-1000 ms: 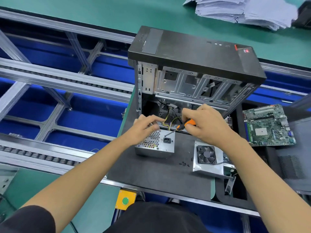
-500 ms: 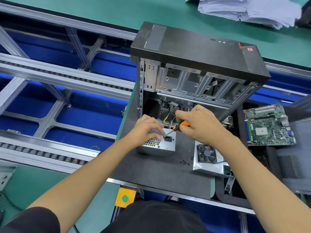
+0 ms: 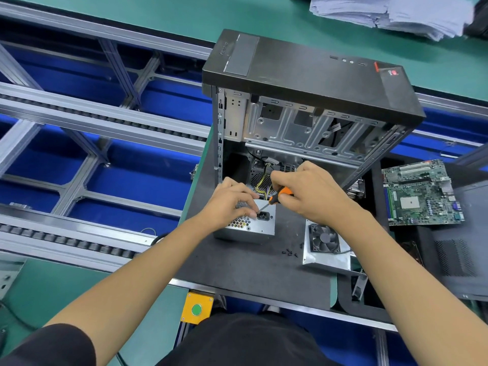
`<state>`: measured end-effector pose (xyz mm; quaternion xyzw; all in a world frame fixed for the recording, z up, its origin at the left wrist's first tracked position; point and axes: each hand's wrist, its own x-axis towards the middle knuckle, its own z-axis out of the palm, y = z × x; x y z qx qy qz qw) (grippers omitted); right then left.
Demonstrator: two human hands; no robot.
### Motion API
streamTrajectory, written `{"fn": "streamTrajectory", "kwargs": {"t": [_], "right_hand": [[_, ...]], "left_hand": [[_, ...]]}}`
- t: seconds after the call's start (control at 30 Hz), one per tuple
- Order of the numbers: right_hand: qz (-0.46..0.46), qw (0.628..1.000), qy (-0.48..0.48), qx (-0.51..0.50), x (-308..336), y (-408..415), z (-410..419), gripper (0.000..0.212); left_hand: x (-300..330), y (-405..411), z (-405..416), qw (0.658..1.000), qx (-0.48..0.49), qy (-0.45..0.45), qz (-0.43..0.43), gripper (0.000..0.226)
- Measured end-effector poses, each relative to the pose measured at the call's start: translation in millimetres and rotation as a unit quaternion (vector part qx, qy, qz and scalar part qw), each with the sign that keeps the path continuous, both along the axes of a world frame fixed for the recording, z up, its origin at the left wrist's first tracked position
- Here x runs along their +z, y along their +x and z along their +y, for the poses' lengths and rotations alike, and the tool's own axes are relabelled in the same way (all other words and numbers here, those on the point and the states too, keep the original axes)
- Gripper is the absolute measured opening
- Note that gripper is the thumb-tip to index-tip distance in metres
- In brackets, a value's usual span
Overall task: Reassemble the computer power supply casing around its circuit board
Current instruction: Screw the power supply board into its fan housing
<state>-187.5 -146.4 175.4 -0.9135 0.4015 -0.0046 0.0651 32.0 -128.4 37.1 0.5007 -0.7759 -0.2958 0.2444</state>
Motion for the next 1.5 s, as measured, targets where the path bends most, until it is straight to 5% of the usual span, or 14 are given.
{"fn": "streamTrajectory", "kwargs": {"t": [0.63,0.9,1.1,1.5], "right_hand": [[0.034,0.995,-0.025,0.088,5,20,-11,0.012],[0.046,0.994,-0.03,0.096,9,25,-15,0.006],[0.076,0.995,-0.008,0.063,5,27,-17,0.016],[0.021,0.995,0.056,0.077,4,25,-16,0.022]], "left_hand": [[7,7,-4,0.998,-0.033,0.047,0.038,0.017],[18,11,-23,0.973,-0.015,0.208,0.101,0.017],[25,-19,-48,0.962,-0.057,0.226,-0.14,0.039],[26,-34,-53,0.956,-0.099,0.276,-0.003,0.044]]}}
